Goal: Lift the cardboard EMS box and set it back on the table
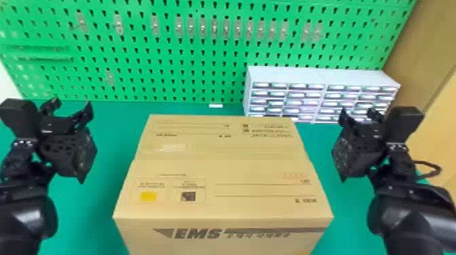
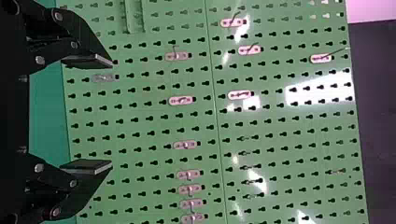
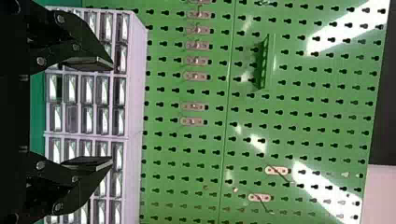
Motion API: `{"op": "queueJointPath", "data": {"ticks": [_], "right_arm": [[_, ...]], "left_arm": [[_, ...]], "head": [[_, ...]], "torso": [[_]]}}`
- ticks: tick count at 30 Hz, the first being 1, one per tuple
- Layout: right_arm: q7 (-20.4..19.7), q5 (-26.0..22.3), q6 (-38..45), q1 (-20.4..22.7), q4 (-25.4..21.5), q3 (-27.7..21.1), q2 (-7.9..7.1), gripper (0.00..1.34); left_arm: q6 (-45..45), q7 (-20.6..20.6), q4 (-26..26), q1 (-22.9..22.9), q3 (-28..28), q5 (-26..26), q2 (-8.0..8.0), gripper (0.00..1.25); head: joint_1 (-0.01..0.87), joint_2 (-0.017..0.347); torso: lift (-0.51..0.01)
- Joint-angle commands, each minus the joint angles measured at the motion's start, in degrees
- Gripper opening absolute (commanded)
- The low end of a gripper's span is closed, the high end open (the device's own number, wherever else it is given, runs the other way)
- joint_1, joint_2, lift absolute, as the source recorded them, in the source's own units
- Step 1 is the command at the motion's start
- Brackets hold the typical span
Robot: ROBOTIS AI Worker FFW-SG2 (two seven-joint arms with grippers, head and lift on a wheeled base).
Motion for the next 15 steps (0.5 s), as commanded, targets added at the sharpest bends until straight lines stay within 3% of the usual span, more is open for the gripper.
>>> {"op": "queueJointPath", "data": {"ticks": [1, 15], "right_arm": [[0.0, 0.1, 0.0, 0.0, 0.0, 0.1, 0.00, 0.80], [0.0, 0.1, -0.1, 0.1, -0.1, 0.0, 0.18, 0.80]], "left_arm": [[0.0, 0.0, 0.0, 0.0, 0.0, -0.1, 0.00, 0.76], [0.0, 0.0, 0.0, 0.1, 0.0, 0.0, 0.00, 0.76]], "head": [[0.678, -0.015], [0.678, -0.015]], "torso": [[0.004], [-0.006]]}}
